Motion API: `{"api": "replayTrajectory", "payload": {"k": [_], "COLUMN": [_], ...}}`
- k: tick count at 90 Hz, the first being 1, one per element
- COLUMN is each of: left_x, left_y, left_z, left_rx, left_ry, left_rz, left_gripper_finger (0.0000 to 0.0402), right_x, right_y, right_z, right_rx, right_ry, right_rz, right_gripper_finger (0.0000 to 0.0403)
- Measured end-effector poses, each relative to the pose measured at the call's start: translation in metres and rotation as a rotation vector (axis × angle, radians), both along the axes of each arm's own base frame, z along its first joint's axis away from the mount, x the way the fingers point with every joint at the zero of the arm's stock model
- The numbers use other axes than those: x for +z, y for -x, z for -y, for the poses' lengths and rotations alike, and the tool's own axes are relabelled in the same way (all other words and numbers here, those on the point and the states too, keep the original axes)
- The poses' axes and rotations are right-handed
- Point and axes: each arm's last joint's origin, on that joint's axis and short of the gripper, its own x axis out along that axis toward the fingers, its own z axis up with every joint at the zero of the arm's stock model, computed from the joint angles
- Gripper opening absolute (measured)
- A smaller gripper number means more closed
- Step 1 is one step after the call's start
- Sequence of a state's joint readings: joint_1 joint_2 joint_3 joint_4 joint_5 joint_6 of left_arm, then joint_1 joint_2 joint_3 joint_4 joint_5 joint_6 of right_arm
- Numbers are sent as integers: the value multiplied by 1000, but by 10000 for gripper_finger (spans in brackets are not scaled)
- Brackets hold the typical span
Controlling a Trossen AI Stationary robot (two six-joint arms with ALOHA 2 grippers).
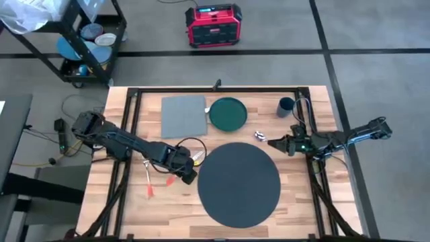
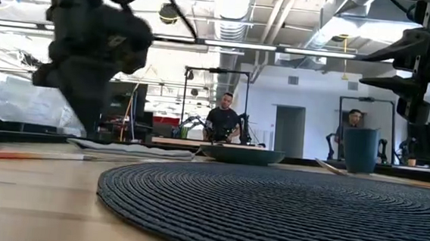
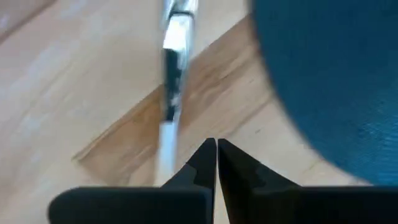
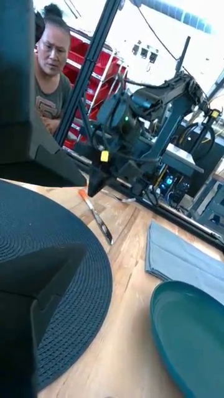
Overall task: Set table place
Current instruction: Put the orange table knife on the blue placemat
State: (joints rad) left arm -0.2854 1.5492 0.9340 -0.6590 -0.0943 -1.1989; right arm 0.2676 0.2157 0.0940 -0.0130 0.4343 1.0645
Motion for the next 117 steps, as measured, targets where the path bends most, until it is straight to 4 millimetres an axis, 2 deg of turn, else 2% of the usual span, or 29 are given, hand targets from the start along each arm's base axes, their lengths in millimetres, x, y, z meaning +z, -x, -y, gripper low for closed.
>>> {"api": "replayTrajectory", "payload": {"k": [14,24,36,52,64,76,117], "left_x": [-11,-15,-15,-35,-49,-49,-56], "left_y": [8,5,0,-2,-3,-3,4], "left_z": [-4,-3,-5,-7,-6,-7,-3], "left_rx": [12,-44,-33,-15,-4,4,-25], "left_ry": [-29,2,35,25,49,25,75], "left_rz": [-86,-35,1,-81,-134,-132,-145], "left_gripper_finger": [1,16,74,165,205,214,207], "right_x": [-1,-2,-2,-2,-2,-2,-3], "right_y": [0,0,0,0,0,0,0], "right_z": [0,0,0,0,0,0,0], "right_rx": [-1,-8,-11,-10,-2,5,6], "right_ry": [2,5,0,-2,-5,-7,-2], "right_rz": [-6,-16,-16,-15,-15,-17,-27], "right_gripper_finger": [143,143,143,143,143,143,143]}}
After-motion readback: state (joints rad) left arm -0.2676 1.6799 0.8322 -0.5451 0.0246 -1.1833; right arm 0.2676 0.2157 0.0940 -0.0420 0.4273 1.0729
